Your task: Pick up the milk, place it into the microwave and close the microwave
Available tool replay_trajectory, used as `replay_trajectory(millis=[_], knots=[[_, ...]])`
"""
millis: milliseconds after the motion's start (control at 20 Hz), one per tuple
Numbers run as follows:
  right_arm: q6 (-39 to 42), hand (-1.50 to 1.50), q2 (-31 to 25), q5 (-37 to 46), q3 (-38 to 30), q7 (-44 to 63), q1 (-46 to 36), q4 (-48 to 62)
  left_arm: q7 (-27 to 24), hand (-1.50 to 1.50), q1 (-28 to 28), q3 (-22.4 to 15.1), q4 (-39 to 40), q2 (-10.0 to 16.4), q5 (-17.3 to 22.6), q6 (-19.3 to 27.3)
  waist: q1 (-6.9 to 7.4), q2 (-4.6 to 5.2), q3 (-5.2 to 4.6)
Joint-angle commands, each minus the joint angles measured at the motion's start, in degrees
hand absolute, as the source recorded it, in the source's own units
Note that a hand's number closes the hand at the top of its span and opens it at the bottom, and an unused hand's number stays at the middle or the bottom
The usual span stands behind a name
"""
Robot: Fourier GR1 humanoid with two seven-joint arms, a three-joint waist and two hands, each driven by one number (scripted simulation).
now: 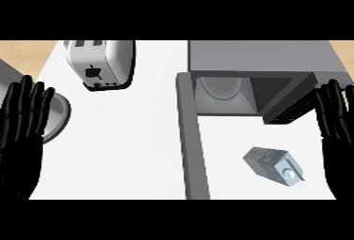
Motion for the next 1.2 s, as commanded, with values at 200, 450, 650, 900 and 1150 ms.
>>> replay_trajectory(millis=[200, 450, 650, 900, 1150], knots=[[18.9, -1.5, -5.8, -17.6, -6.1, -17.5, 11.0, -6.0, 2.6, -1.5, 2.0, 4.7, -2.7, 3.2, 4.5, -2.9, -1.66, -0.68, 0.35], [32.3, -1.5, -8.8, -26.9, -7.5, -24.2, 21.7, -9.0, 7.1, -1.5, 4.1, 4.6, -6.0, -1.5, 14.9, -2.7, -2.14, -0.81, 0.33], [41.5, -1.5, -11.6, -32.2, -18.1, -32.2, 28.3, -3.7, 6.6, -1.5, 11.7, 5.6, -11.8, -0.8, 18.4, -5.8, -1.31, -0.59, 0.25], [41.8, -1.5, -8.0, -25.8, -18.2, -31.8, 28.9, -1.6, 7.2, -1.5, 21.0, 13.1, -18.2, 1.0, 28.1, -12.0, -0.41, -0.46, 0.18], [40.9, -1.5, -5.1, -18.0, -16.8, -34.7, 24.4, 4.1, 4.9, -1.5, 25.5, 14.1, -19.0, -1.1, 28.5, -15.9, -0.09, -0.42, 0.2]])
